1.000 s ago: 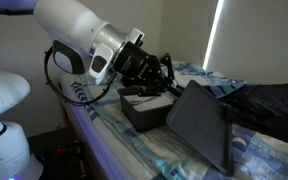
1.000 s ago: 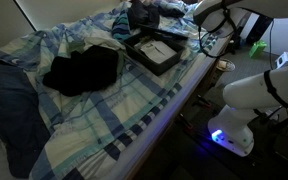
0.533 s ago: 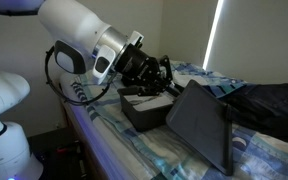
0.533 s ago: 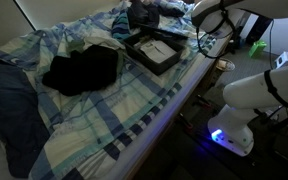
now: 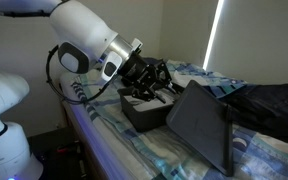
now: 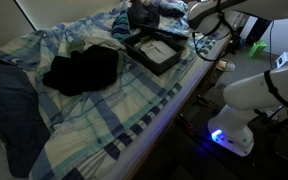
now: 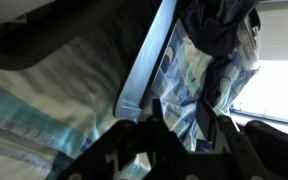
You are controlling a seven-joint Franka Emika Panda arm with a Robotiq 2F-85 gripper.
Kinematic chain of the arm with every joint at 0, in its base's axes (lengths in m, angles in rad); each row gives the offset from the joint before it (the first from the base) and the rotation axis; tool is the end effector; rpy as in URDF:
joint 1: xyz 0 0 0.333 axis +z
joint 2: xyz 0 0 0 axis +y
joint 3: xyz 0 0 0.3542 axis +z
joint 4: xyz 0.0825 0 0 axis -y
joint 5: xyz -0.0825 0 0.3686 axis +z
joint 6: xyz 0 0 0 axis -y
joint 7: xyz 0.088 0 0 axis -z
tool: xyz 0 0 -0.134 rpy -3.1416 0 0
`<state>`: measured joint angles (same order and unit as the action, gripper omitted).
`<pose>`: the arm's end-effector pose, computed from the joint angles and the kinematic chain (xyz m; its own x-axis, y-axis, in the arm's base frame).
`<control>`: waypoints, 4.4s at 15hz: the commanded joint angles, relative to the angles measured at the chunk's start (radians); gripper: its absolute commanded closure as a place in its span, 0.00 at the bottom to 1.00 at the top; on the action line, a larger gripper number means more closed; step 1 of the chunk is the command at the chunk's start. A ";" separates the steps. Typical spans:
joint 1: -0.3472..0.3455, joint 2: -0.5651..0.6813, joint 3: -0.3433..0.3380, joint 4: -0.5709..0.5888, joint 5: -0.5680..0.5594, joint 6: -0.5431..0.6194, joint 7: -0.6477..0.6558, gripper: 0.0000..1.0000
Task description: Remove the lid from the bowl and put it on the bed
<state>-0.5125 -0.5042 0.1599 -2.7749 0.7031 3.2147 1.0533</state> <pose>0.3374 -0.1870 0.4860 -0.4970 -0.8667 -0.0420 -0.5031 0.3273 -0.7999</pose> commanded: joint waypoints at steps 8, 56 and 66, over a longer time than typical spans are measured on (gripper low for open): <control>-0.004 0.035 0.099 0.000 0.022 -0.091 -0.003 0.00; -0.349 0.290 0.295 0.087 0.127 0.248 0.115 0.97; -0.381 0.298 0.355 0.066 0.124 0.232 0.102 0.34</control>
<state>-0.8951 -0.1934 0.4926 -2.6939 0.8155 3.4517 1.1644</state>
